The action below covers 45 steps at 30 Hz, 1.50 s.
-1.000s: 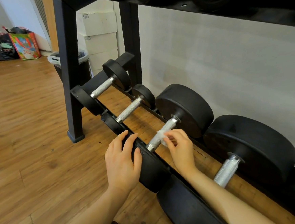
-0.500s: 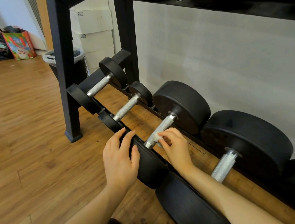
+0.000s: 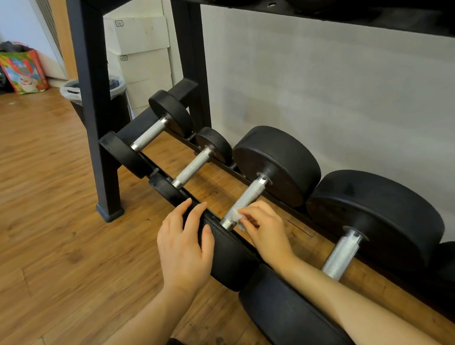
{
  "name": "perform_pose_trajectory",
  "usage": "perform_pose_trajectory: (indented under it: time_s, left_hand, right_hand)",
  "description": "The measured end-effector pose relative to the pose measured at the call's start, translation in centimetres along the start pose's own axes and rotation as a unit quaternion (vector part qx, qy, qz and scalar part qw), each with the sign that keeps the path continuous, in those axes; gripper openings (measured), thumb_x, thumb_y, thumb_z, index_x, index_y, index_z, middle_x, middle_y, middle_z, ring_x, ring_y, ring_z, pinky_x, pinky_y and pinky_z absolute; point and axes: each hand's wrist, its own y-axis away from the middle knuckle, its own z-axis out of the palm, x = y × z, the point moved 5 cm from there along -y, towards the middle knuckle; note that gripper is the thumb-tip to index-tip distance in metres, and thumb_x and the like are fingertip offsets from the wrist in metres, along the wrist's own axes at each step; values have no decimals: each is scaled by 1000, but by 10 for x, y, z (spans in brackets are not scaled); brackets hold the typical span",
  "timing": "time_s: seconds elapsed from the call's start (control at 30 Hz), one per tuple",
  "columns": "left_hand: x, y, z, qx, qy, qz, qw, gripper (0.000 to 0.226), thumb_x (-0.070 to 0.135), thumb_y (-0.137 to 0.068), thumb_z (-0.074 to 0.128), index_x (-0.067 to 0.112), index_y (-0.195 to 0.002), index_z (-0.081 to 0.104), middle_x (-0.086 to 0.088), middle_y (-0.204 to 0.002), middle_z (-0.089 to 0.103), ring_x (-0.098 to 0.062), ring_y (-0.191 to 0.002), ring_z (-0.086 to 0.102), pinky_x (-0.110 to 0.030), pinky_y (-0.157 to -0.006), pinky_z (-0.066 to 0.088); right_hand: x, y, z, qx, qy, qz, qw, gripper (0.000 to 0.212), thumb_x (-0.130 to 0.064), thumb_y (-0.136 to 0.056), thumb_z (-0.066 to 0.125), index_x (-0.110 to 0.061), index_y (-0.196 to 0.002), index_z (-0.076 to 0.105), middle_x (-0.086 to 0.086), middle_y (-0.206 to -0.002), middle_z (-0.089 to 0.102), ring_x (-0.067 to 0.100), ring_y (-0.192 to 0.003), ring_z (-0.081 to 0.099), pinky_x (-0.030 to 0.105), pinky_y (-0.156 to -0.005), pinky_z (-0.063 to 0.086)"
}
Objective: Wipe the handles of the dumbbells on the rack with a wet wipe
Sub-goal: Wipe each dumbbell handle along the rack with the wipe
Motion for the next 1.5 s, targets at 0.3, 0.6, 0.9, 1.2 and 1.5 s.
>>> perform_pose_trajectory:
  time_s: [0.3, 0.6, 0.9, 1.2, 1.5]
  left_hand:
    - [-1, 0, -1, -28, -10, -7, 1000, 53, 43, -95, 32, 24, -141, 49, 2, -147, 45, -13, -137, 35, -32, -111, 22]
    - [3, 0, -4, -31, -21, -4, 999, 54, 44, -95, 30, 23, -141, 50, 1, -147, 45, -14, -137, 36, -34, -112, 26]
    - [4, 0, -2, -18, -22, -9, 1000, 52, 42, -95, 31, 24, -140, 51, 2, -145, 46, -13, -136, 36, -31, -109, 23]
    - [4, 1, -1, -11, -23, -8, 1000, 52, 41, -95, 31, 22, -139, 52, 1, -145, 47, -13, -134, 37, -30, -108, 23]
    - [3, 1, -1, -9, -22, -9, 1000, 52, 42, -95, 31, 23, -139, 52, 1, -145, 47, -13, -135, 36, -31, -108, 22]
  right_hand:
    - [-4, 0, -2, -14, 21, -31, 999, 21, -7, -87, 67, -11, -108, 69, -3, -103, 59, 12, -94, 59, 31, -81, 54]
    - [-5, -2, -4, 12, 4, -27, 1000, 18, -8, -88, 67, -10, -106, 70, -2, -102, 60, 9, -92, 58, 23, -82, 51]
    - [-6, -3, 5, -51, 36, -72, 995, 30, -9, -88, 66, -9, -118, 65, 1, -109, 58, 12, -101, 54, 25, -88, 49]
    - [-8, -5, 2, -24, 49, -101, 993, 22, -10, -88, 66, -11, -110, 68, -1, -102, 57, 9, -96, 49, 25, -81, 50]
    - [-12, -14, 4, -43, 124, -150, 980, 20, -14, -87, 69, -12, -107, 71, 0, -99, 60, 18, -95, 53, 39, -67, 55]
